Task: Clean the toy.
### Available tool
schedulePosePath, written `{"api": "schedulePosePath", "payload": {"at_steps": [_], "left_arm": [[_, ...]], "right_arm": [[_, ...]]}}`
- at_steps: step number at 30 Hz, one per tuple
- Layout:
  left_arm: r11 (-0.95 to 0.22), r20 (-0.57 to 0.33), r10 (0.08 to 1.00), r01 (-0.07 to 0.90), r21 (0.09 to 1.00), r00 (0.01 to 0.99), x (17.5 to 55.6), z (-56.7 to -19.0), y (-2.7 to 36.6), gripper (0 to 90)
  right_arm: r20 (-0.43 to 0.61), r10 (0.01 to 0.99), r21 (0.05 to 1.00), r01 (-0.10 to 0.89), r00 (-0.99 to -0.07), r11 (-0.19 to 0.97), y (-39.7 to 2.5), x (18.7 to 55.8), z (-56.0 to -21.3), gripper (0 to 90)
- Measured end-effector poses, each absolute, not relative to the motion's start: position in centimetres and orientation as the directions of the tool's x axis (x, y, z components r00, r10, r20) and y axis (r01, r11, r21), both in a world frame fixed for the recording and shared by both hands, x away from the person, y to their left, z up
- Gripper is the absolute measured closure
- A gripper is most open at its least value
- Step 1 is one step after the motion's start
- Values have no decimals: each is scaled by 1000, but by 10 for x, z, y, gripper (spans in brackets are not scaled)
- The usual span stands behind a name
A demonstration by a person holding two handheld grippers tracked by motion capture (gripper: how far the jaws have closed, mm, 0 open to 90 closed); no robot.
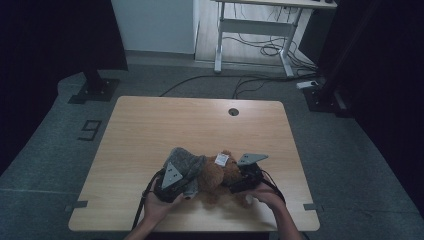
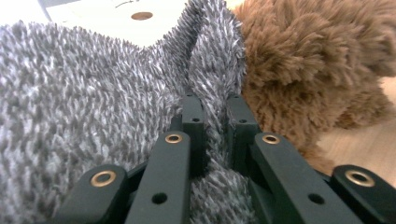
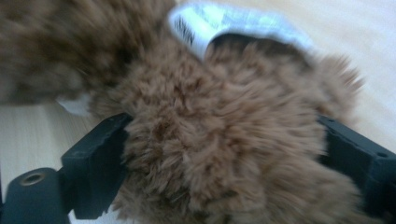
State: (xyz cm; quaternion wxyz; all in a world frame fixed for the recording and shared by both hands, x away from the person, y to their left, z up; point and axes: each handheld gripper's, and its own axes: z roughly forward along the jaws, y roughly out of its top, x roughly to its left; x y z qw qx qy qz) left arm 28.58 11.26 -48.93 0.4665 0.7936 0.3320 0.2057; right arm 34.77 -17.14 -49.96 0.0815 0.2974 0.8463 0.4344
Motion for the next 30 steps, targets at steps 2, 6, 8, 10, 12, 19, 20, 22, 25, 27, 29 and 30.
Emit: {"api": "schedulePosePath", "payload": {"at_steps": [2,6,8,10,12,19,20,22,25,27,29,30], "left_arm": [[-344,10,714,338,876,700,284,-490,112,809],[-346,8,710,339,875,704,284,-491,111,809],[-344,4,709,341,875,705,284,-491,111,808],[-339,0,709,341,876,705,284,-491,112,808],[-333,-3,712,342,879,703,285,-490,113,807],[-303,-52,720,381,873,692,298,-482,118,805],[-301,-54,721,382,874,691,299,-481,118,805],[-294,-56,726,382,876,686,302,-478,120,805],[-294,-45,734,377,878,678,309,-472,121,806],[-289,-40,743,374,881,668,315,-467,122,805],[-278,-44,753,377,884,657,323,-463,124,805],[-270,-50,755,380,884,654,326,-462,124,805]], "right_arm": [[122,584,779,442,-803,445,-168,347,-507,118],[104,588,803,416,-802,426,-170,345,-513,254],[78,578,815,386,-812,433,-172,343,-513,348],[57,569,823,362,-820,438,-172,340,-511,428],[48,578,833,351,-815,427,-171,337,-509,502],[-48,595,855,275,-802,440,-160,332,-502,612],[-64,601,858,263,-797,440,-158,333,-501,623],[-87,610,863,246,-788,441,-156,334,-498,635],[-121,620,864,225,-775,450,-151,339,-494,641],[-150,633,868,205,-760,452,-149,344,-490,642],[-180,644,873,182,-743,453,-146,350,-485,641],[-193,647,874,171,-738,456,-145,354,-482,641]]}}
